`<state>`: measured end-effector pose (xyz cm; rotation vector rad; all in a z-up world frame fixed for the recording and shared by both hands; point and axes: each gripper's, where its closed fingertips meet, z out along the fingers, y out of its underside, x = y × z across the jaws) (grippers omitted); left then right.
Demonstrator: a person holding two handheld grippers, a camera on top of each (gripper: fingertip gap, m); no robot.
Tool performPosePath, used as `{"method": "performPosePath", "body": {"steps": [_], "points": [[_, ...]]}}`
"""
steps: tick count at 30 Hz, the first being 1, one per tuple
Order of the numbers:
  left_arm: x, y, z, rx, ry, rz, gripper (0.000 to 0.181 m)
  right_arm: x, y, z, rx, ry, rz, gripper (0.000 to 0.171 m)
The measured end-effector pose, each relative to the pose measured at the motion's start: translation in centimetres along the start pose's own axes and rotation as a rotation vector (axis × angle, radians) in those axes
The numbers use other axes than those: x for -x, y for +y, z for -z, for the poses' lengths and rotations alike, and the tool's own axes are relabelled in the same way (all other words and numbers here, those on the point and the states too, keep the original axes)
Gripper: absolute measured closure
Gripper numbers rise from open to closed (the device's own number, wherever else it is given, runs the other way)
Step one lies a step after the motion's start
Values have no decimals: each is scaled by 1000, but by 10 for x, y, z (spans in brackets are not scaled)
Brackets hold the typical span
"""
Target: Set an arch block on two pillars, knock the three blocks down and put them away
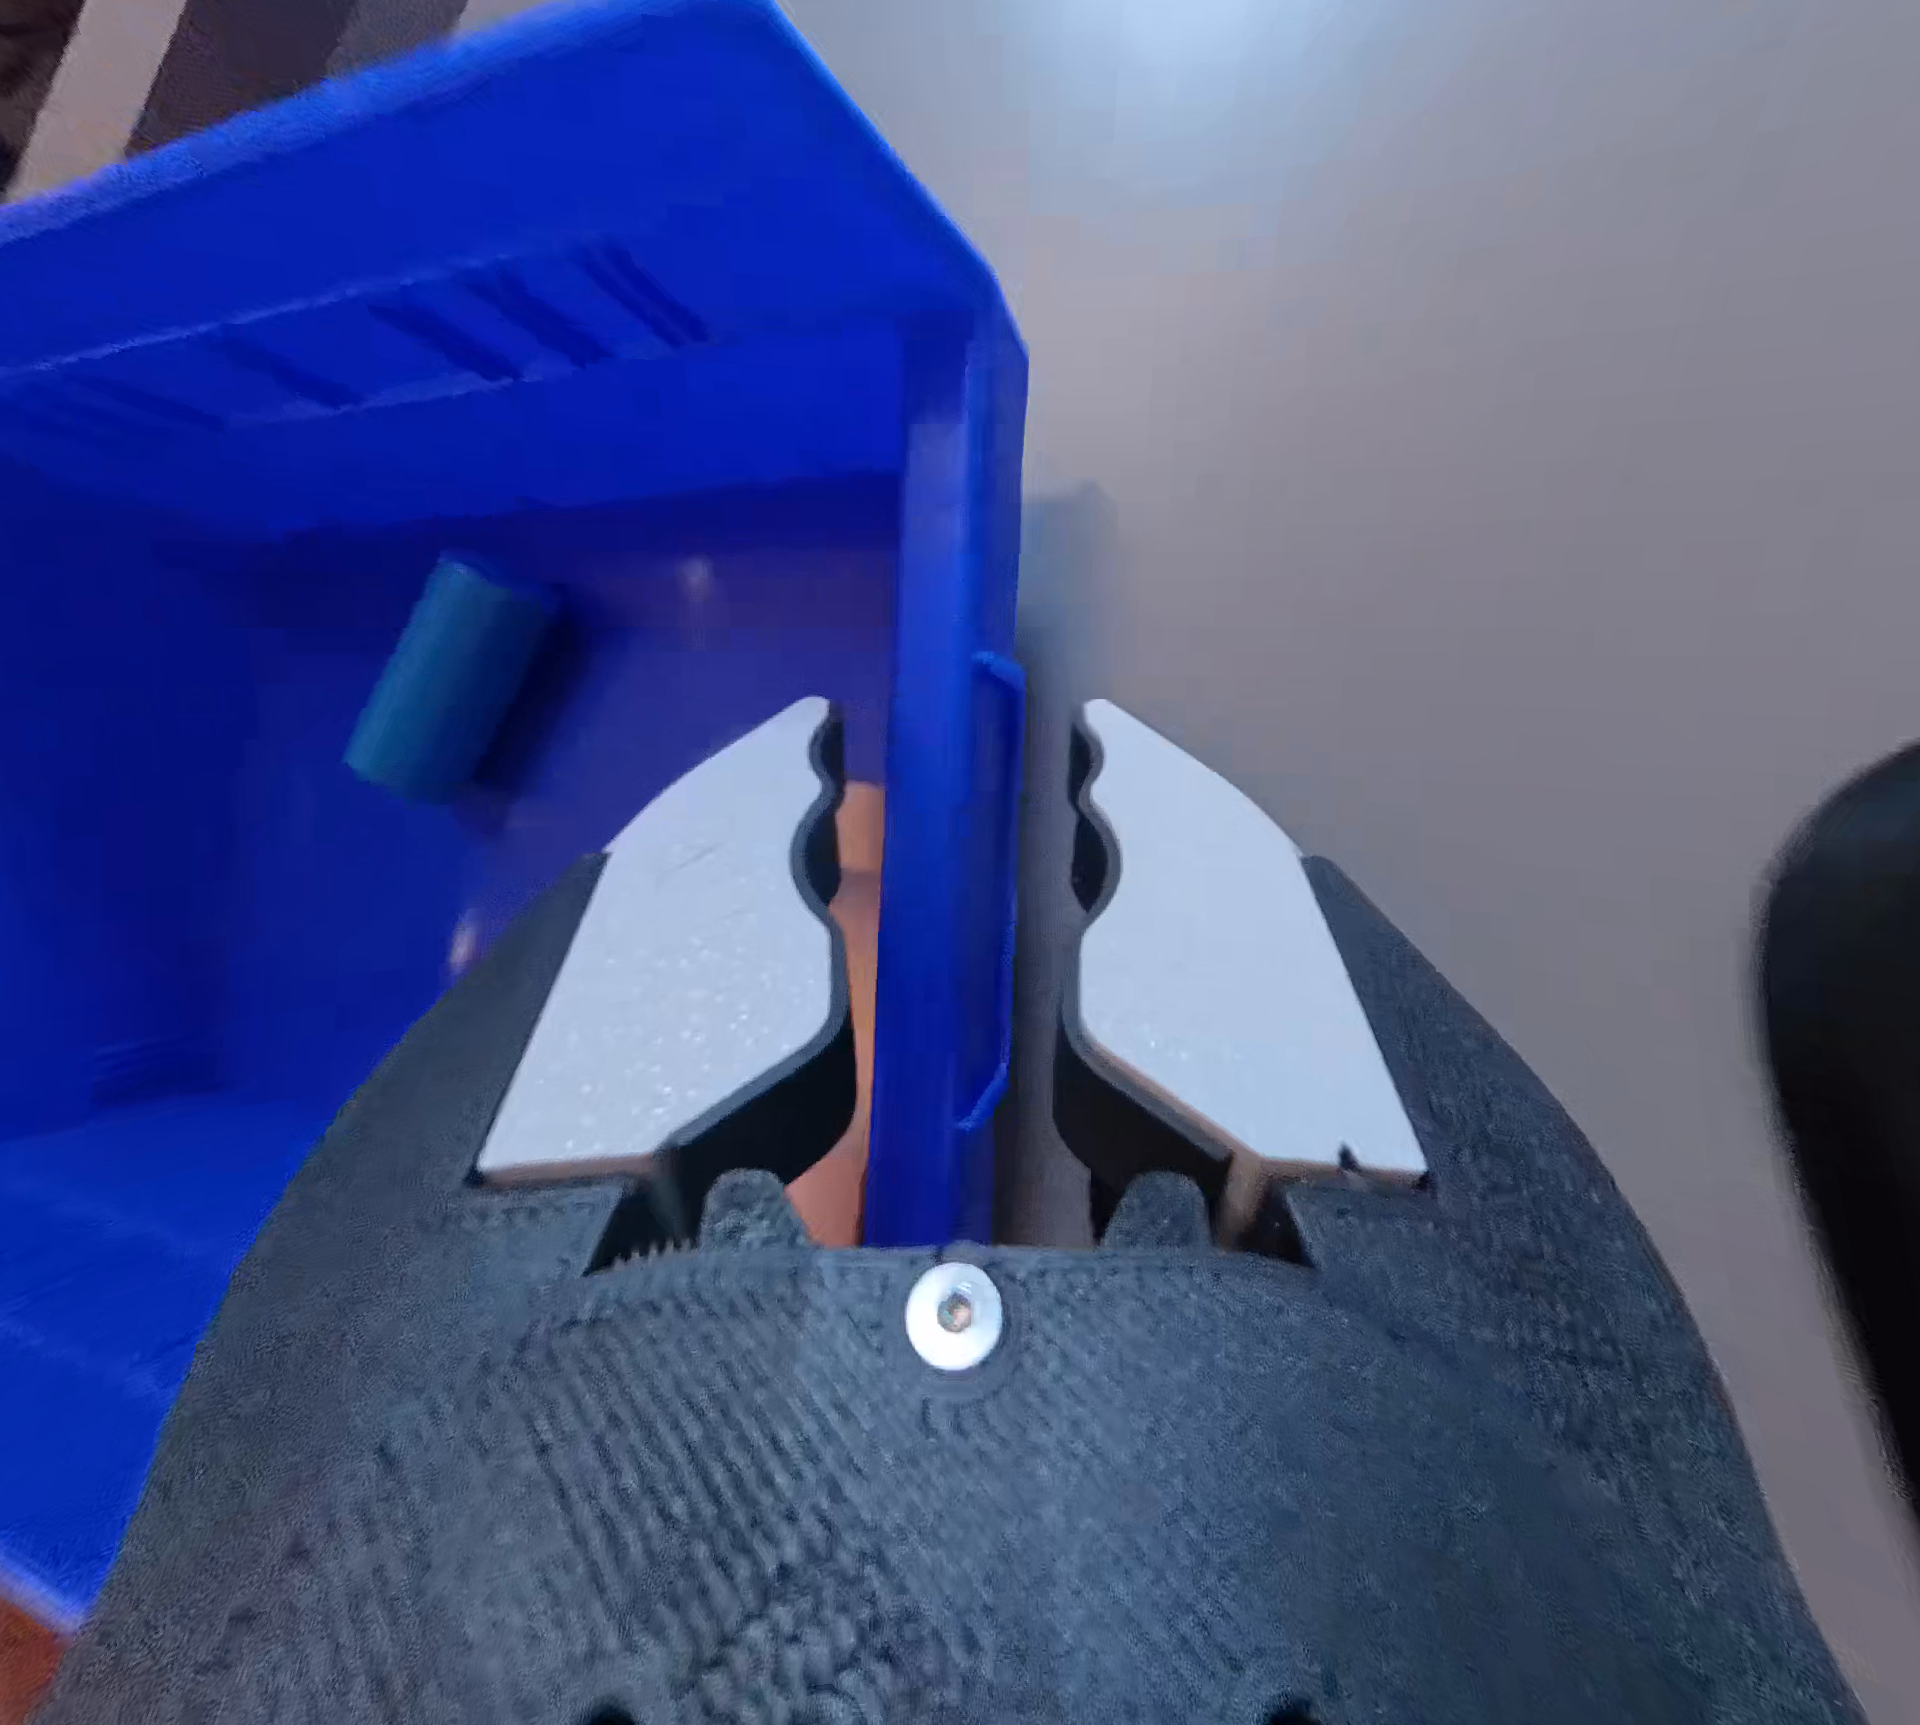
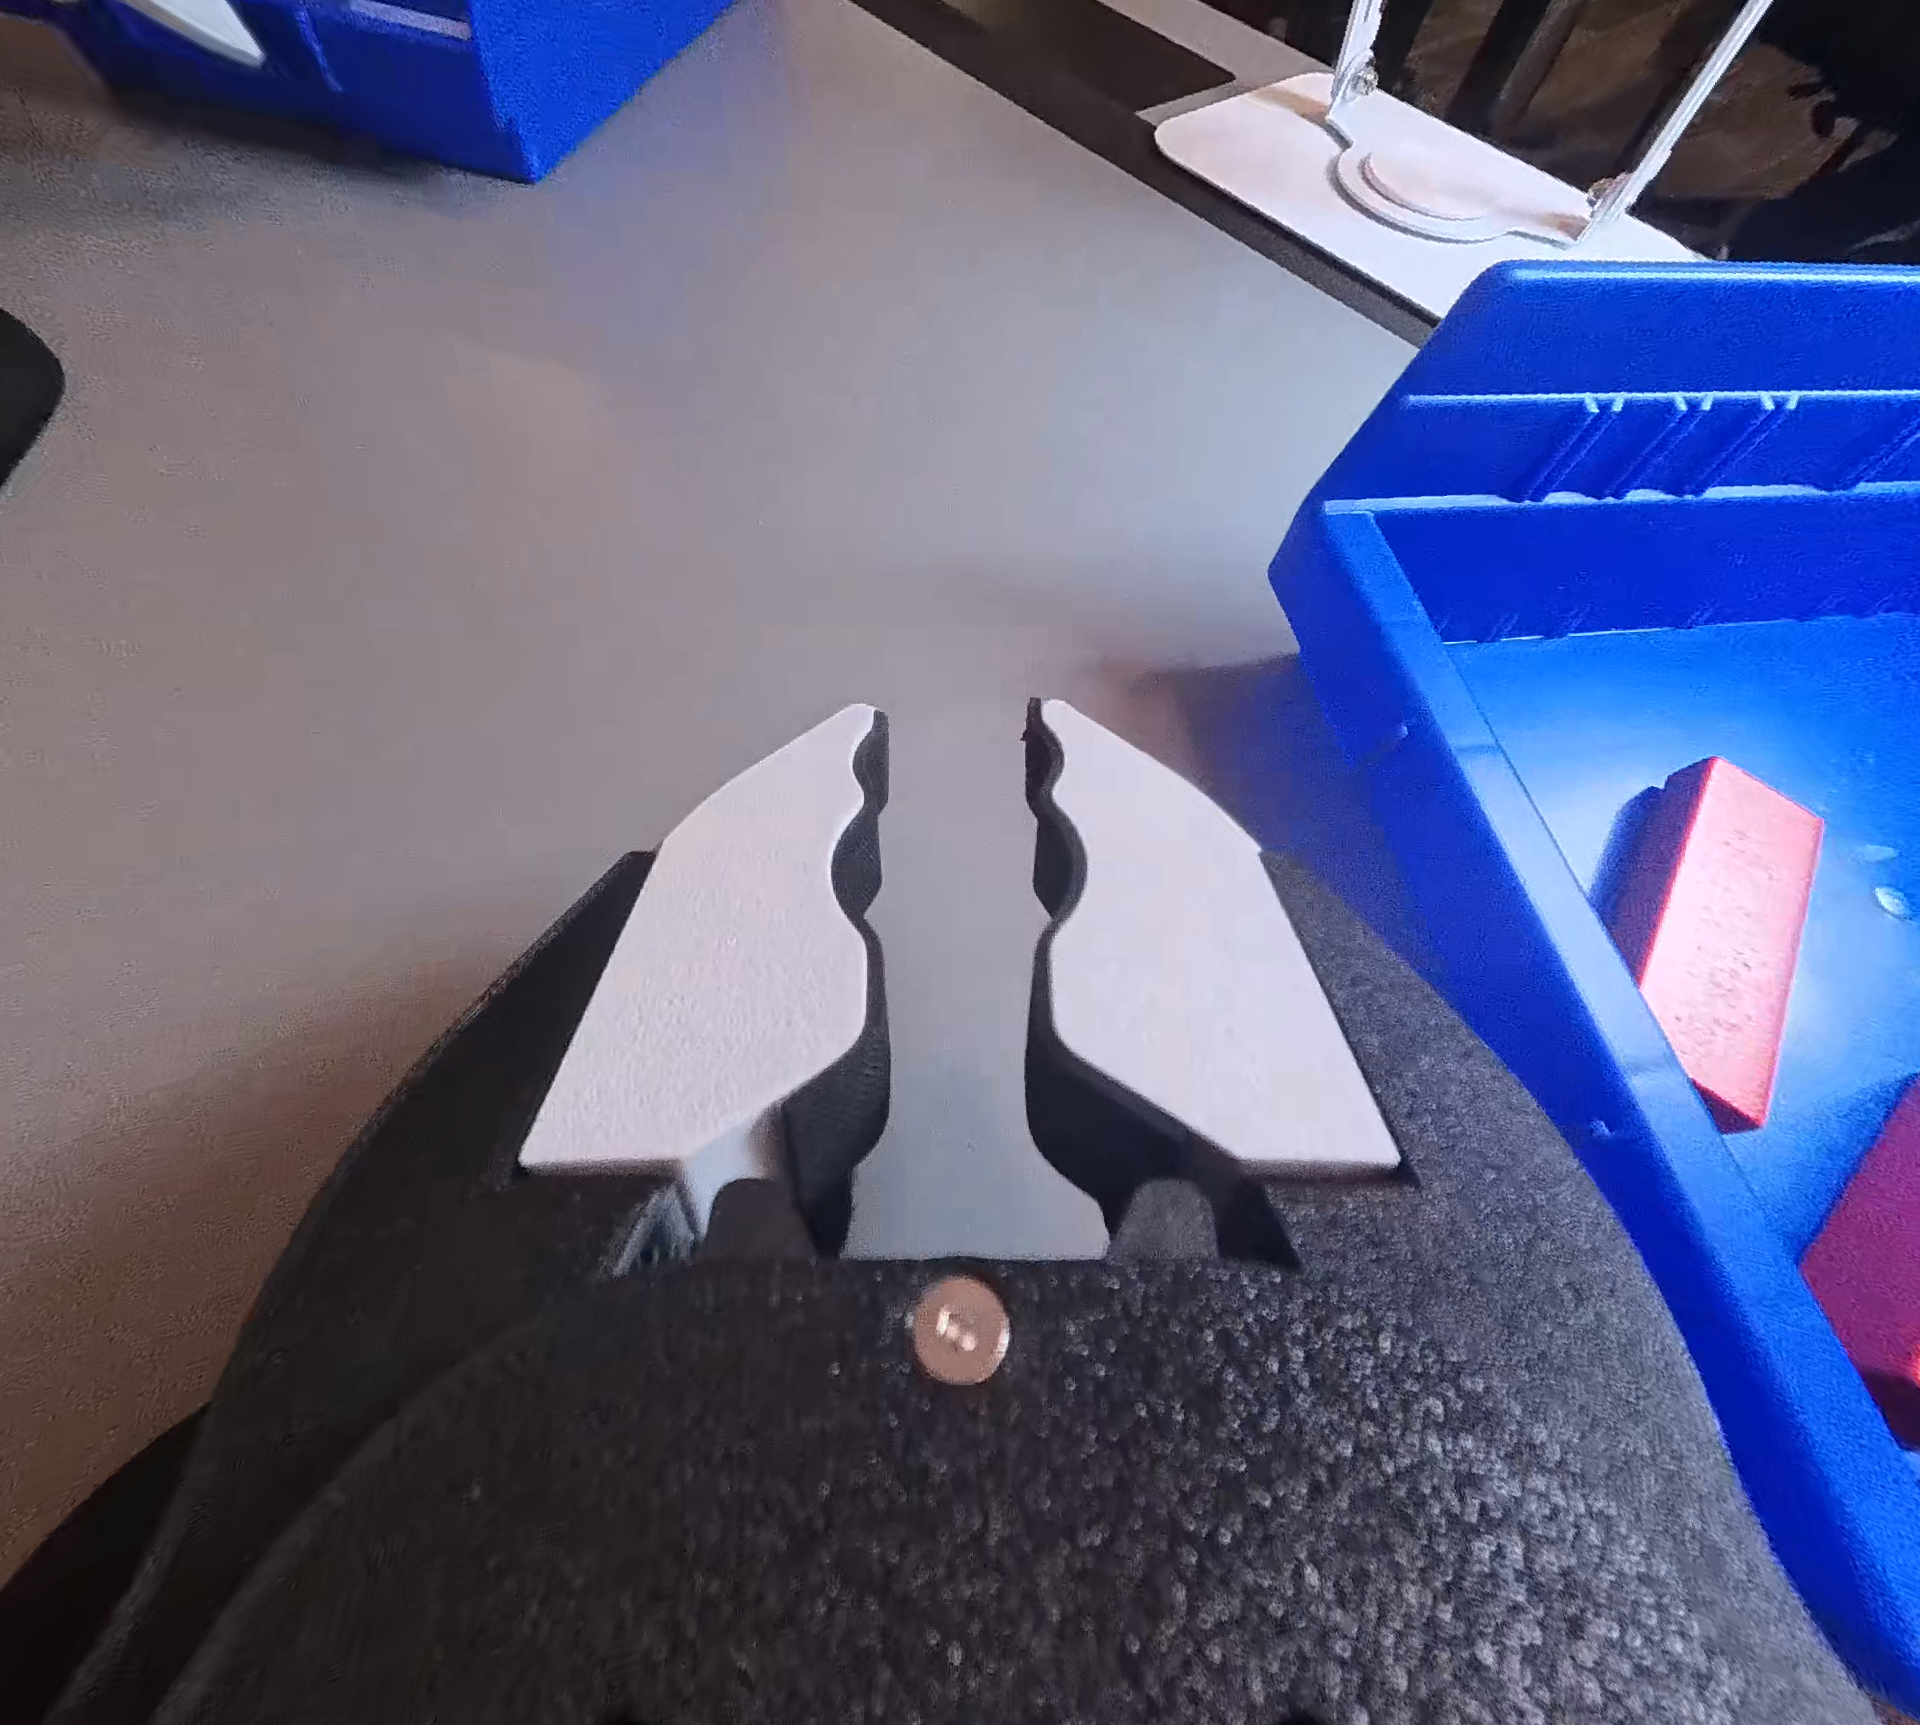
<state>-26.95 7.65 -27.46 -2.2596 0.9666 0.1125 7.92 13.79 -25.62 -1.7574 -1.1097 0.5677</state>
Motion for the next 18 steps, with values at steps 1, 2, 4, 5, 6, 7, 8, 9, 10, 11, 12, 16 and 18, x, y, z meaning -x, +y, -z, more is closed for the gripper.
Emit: {"method": "performPosePath", "body": {"steps": [1, 2, 4, 5, 6, 7, 8, 9, 10, 11, 12, 16, 18], "points": [[-1, -10, 8, -65, 76, 78, 134, 0, 1, 0, 2, -4, -4, 146], [5, -17, 16, -108, 123, 161, 134, 0, 1, -1, 5, -8, -9, 146], [32, -21, 24, -110, 124, 278, 134, 1, 3, -3, 14, -16, -19, 146], [47, -18, 24, -82, 99, 301, 133, 1, 4, -3, 19, -19, -20, 146], [60, -13, 24, -37, 84, 324, 133, 2, 6, -3, 24, -19, -17, 146], [72, -9, 21, 6, 66, 329, 132, 2, 6, -4, 29, -17, -11, 146], [83, -3, 17, 58, 40, 315, 132, 2, 7, -4, 33, -17, -6, 146], [96, 5, 11, 122, 4, 291, 131, 3, 8, -4, 37, -19, -2, 146], [108, 14, 4, 189, -28, 263, 127, 3, 8, -5, 41, -21, 2, 146], [114, 22, -5, 242, -23, 244, 122, 4, 9, -5, 45, -23, 4, 146], [115, 26, -16, 270, 4, 227, 117, 4, 10, -6, 49, -26, 7, 146], [123, 39, -52, 369, 25, -17, 103, 6, 15, -8, 70, -38, 11, 146], [113, 31, -60, 354, 96, -34, 138, 7, 17, -8, 79, -40, 15, 146]]}}
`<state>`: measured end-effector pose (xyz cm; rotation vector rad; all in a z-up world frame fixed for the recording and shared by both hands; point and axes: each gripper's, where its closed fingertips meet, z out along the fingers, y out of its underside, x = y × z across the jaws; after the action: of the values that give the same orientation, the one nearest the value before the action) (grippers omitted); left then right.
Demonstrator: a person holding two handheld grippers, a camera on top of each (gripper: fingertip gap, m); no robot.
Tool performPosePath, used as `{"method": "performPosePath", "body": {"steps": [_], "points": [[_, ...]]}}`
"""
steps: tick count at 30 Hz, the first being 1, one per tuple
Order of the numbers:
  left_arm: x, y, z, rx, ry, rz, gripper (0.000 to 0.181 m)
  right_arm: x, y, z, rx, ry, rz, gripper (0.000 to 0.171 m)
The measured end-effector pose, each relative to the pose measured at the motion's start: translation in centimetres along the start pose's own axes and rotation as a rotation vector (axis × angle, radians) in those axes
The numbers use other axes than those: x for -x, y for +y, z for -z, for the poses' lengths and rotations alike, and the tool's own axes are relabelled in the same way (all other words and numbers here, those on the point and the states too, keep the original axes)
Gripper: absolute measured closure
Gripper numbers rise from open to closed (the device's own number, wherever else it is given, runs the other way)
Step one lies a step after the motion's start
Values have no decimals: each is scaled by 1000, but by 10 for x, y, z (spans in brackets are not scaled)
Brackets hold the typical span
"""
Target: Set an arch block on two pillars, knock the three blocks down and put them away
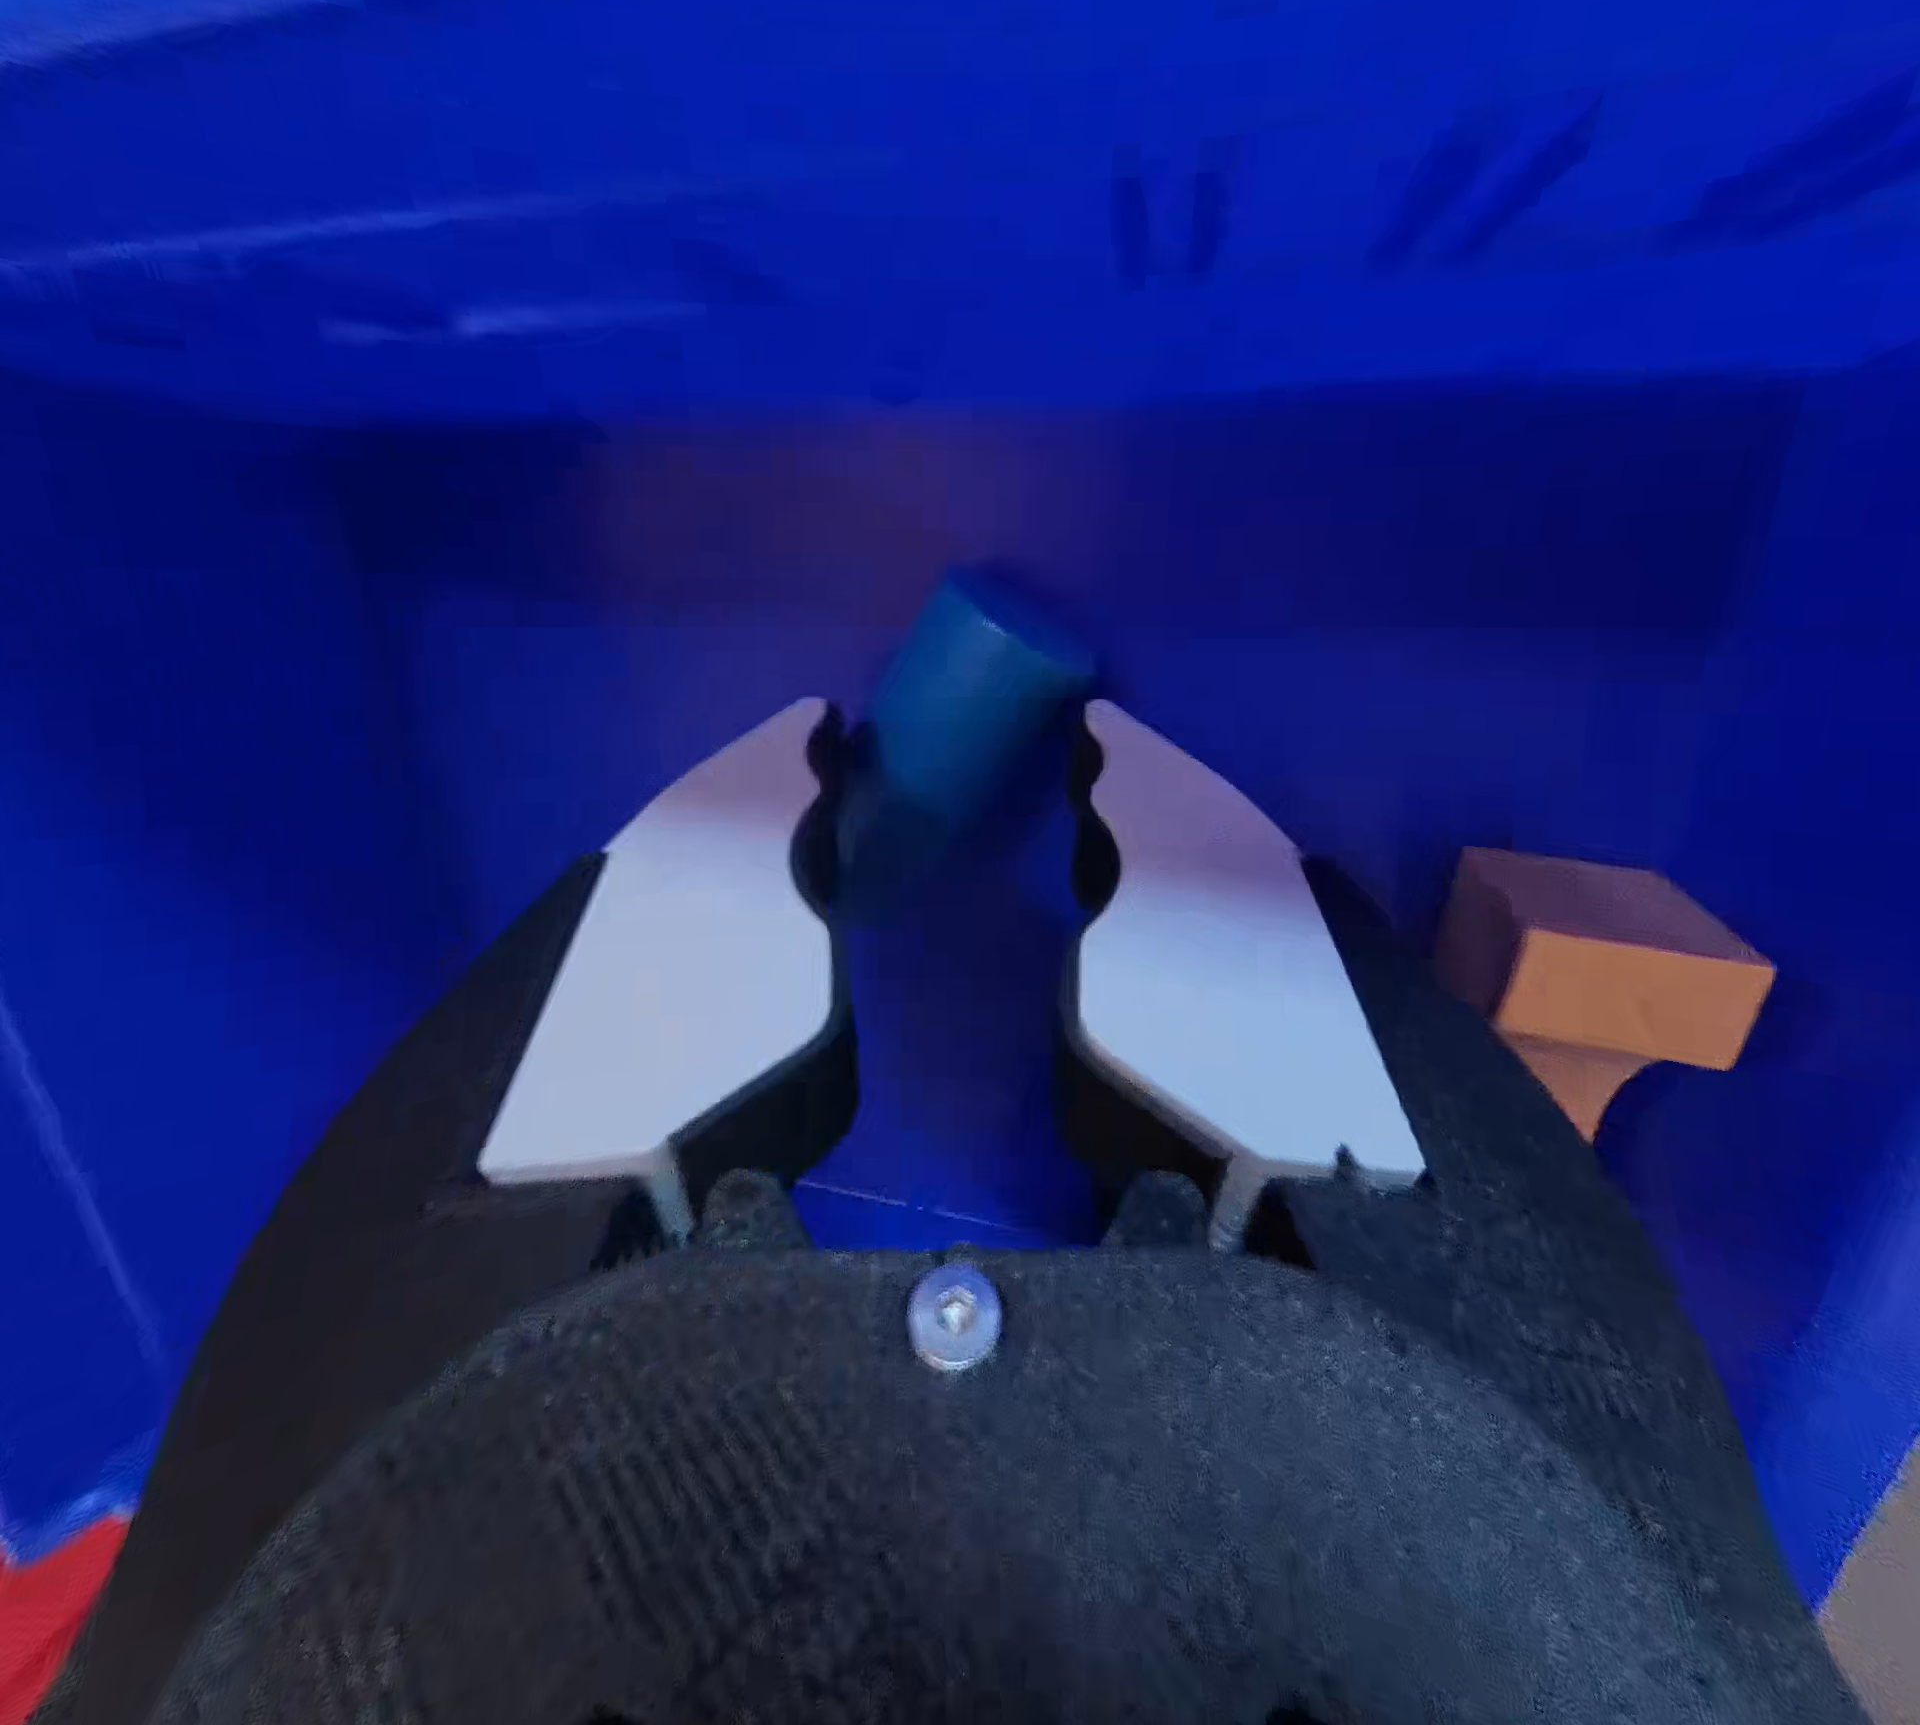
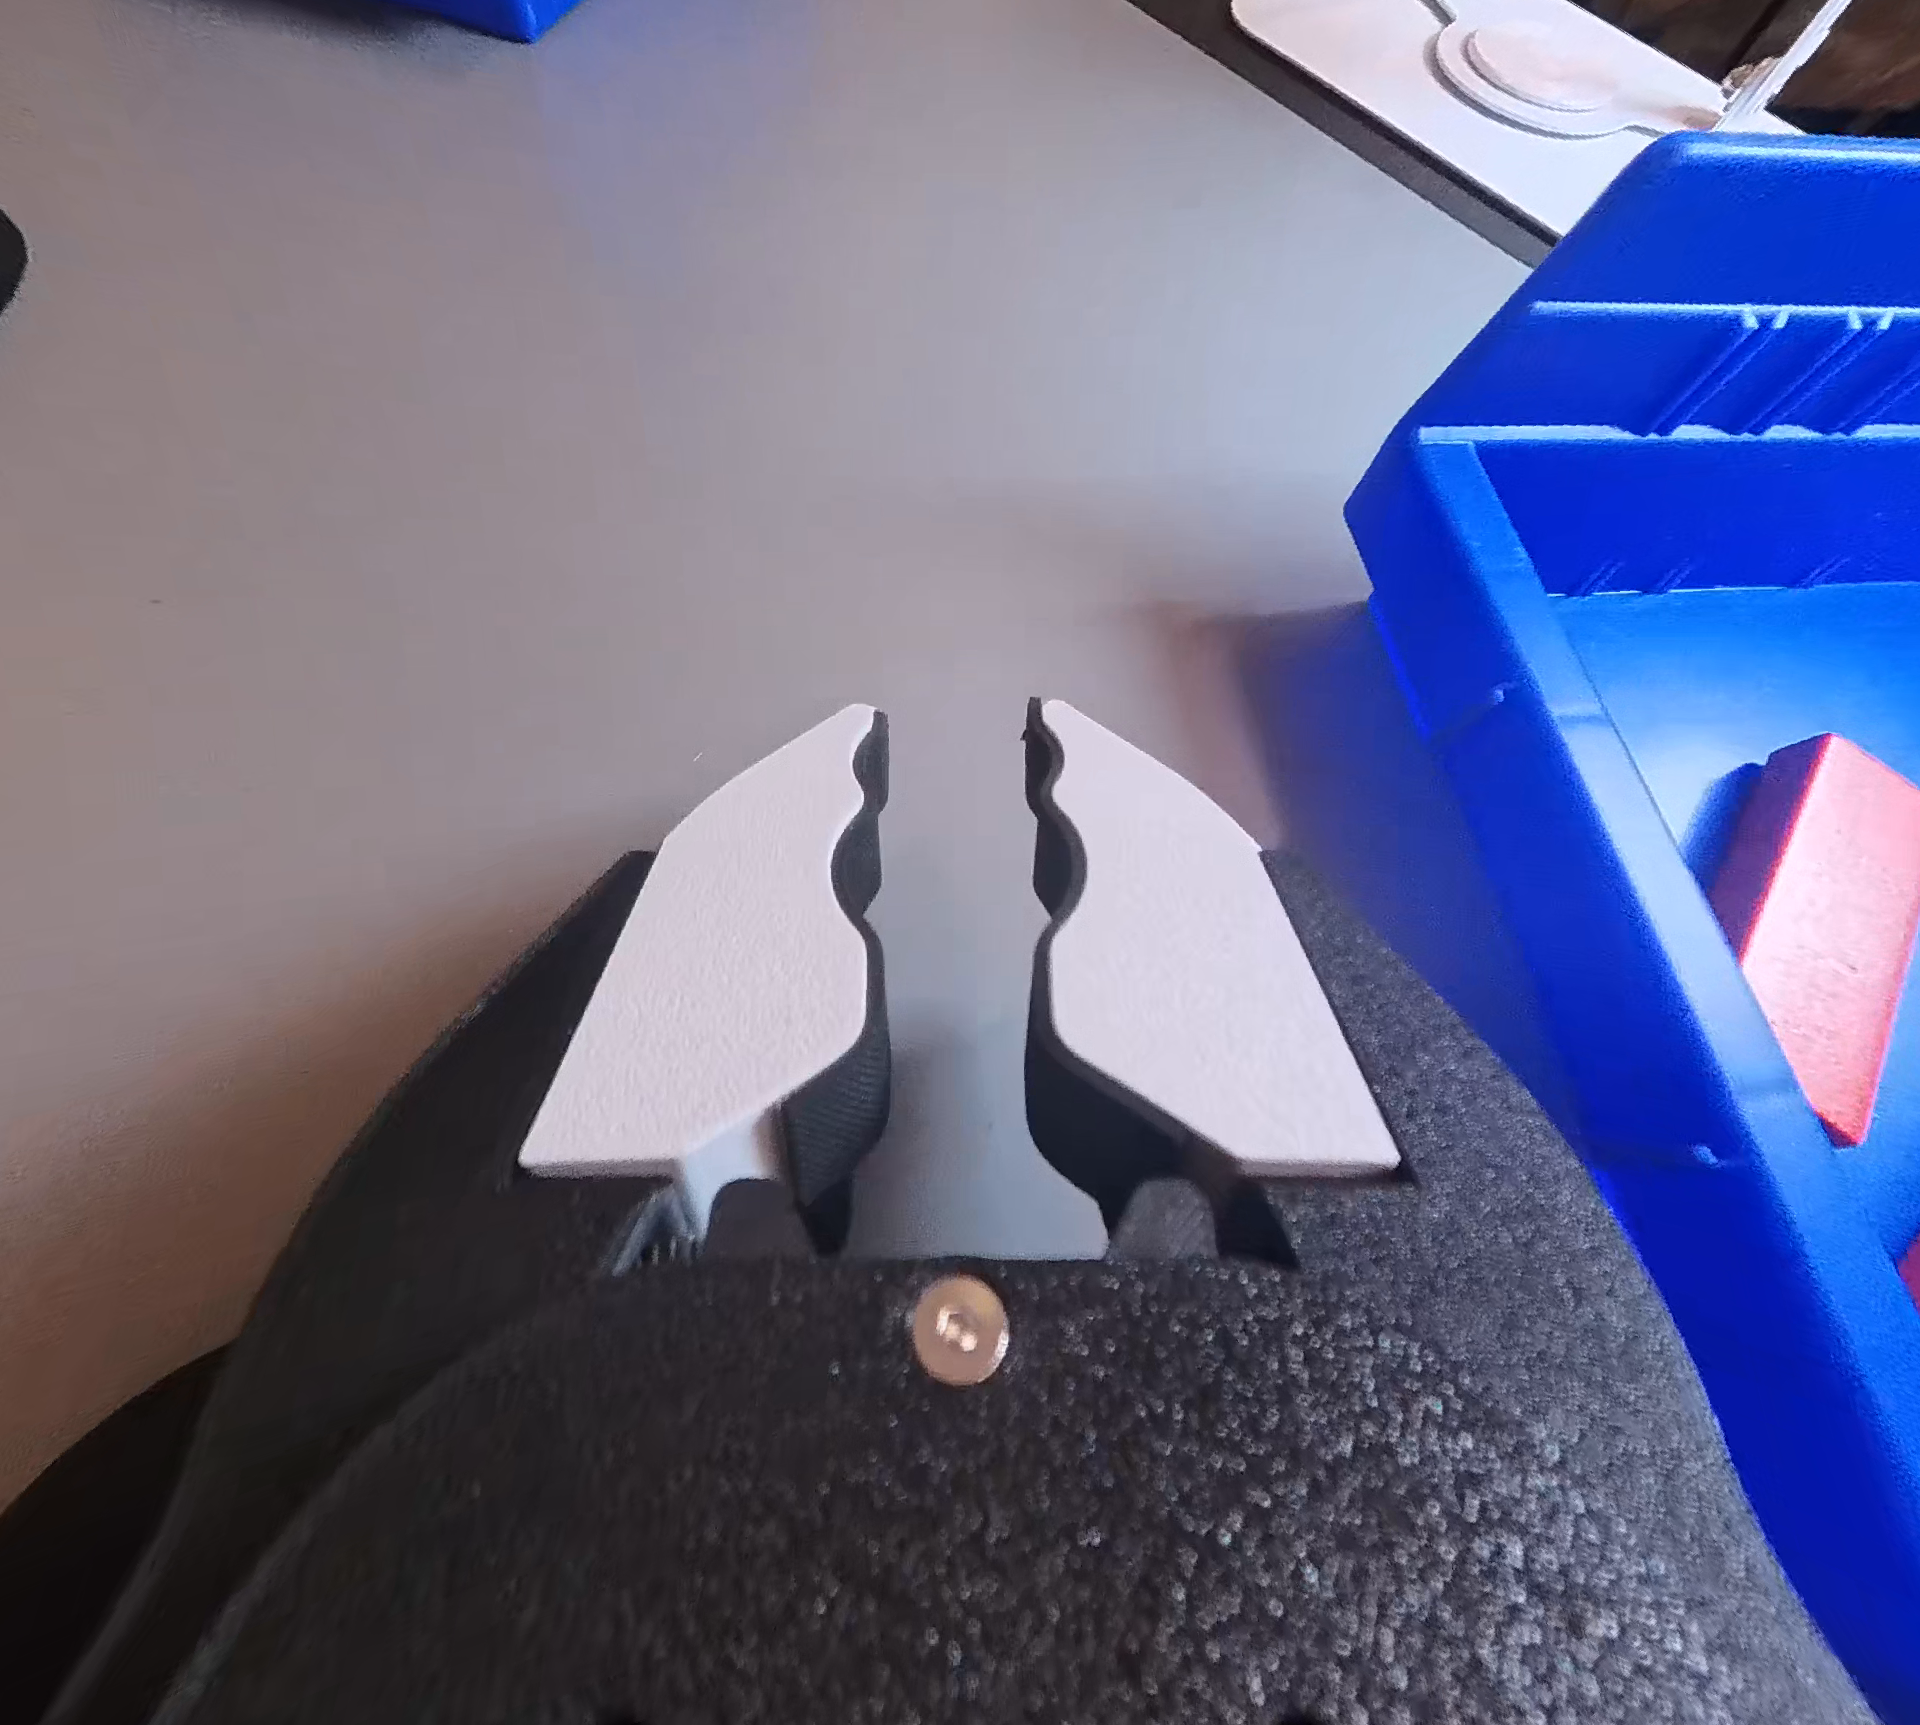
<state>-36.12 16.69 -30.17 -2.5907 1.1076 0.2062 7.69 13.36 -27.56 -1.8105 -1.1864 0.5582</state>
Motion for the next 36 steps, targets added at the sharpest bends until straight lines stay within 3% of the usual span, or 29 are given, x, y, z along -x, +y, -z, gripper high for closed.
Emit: {"method": "performPosePath", "body": {"steps": [3, 5, 10, 14, 17, 22, 27, 33, 36], "points": [[-13, 1, 4, 73, 31, -107, 146, 1, -1, 1, -6, -4, 6, 146], [-20, -13, 21, -9, 18, -113, 147, 3, -4, 3, -23, -13, 14, 146], [-43, -73, 102, -512, -58, -58, 148, 21, -22, 3, -85, -55, 71, 136], [-115, -129, 162, -1007, 92, -28, 148, 61, -62, 1, -184, -179, 69, 126], [-175, -159, 171, -1189, 192, -28, 148, 81, -98, 1, -252, -227, 61, 119], [-244, -189, 153, -1217, 217, -75, 148, 99, -144, -3, -312, -331, -40, 116], [-261, -190, 131, -1120, 130, -113, 149, 116, -130, -21, -256, -337, 14, 139], [-267, -185, 112, -1063, 204, -85, 150, 115, -115, -29, -201, -367, -8, 140], [-254, -182, 114, -1079, 188, -48, 147, 86, -103, -32, -152, -321, -46, 139]]}}
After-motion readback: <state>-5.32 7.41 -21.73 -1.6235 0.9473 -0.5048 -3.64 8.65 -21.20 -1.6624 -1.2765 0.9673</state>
